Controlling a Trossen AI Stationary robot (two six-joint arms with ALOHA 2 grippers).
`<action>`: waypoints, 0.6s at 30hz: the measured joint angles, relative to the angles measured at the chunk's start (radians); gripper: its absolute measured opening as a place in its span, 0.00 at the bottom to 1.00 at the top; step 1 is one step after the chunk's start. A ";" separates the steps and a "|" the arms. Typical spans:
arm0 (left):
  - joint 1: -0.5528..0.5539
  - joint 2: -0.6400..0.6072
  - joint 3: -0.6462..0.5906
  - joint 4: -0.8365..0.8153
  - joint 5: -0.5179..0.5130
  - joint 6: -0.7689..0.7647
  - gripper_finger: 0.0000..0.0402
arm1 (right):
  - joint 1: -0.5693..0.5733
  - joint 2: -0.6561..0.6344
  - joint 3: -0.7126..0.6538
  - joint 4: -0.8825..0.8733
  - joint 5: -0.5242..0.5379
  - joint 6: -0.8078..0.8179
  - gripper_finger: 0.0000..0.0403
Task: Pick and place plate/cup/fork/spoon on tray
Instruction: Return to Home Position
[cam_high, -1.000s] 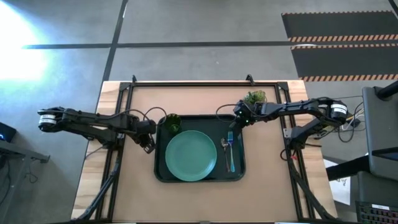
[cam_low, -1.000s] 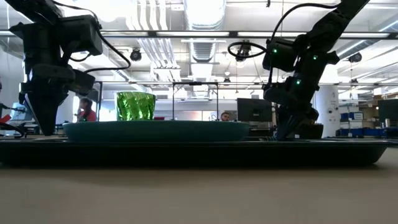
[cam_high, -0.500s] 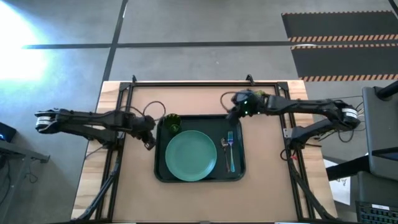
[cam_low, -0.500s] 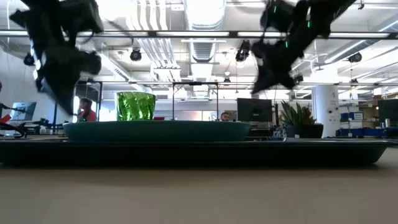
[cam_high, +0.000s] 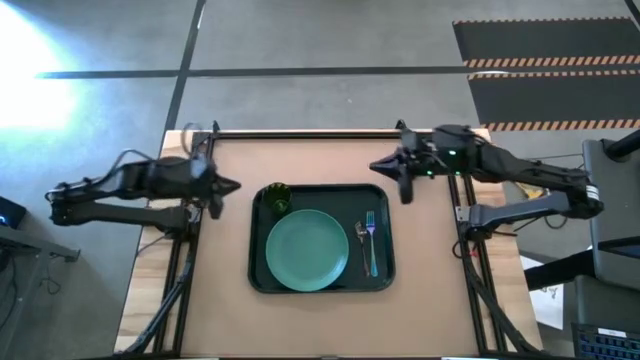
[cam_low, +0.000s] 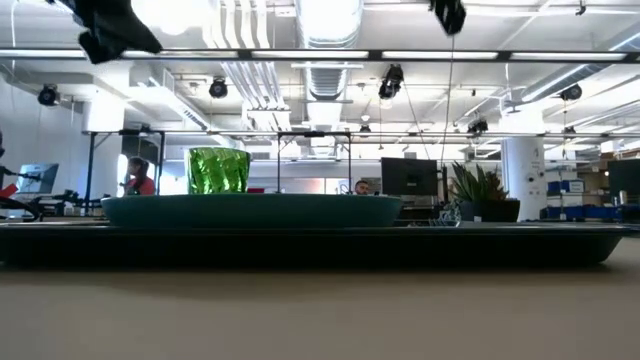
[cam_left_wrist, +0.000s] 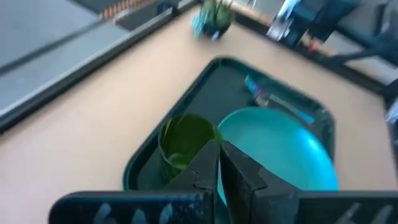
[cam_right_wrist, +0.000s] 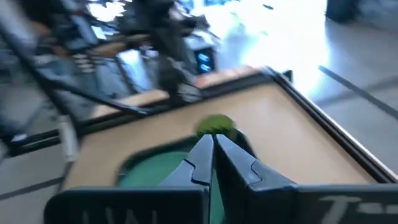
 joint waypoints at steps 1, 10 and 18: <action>0.000 -0.033 -0.001 -0.002 0.000 0.007 0.00 | 0.011 -0.017 0.003 -0.002 -0.020 -0.009 0.02; 0.000 -0.305 -0.032 0.012 0.002 0.009 0.00 | 0.100 -0.182 -0.068 0.086 -0.105 -0.031 0.02; 0.000 -0.463 -0.163 0.098 0.072 0.009 0.00 | 0.151 -0.317 -0.295 0.347 -0.109 0.031 0.02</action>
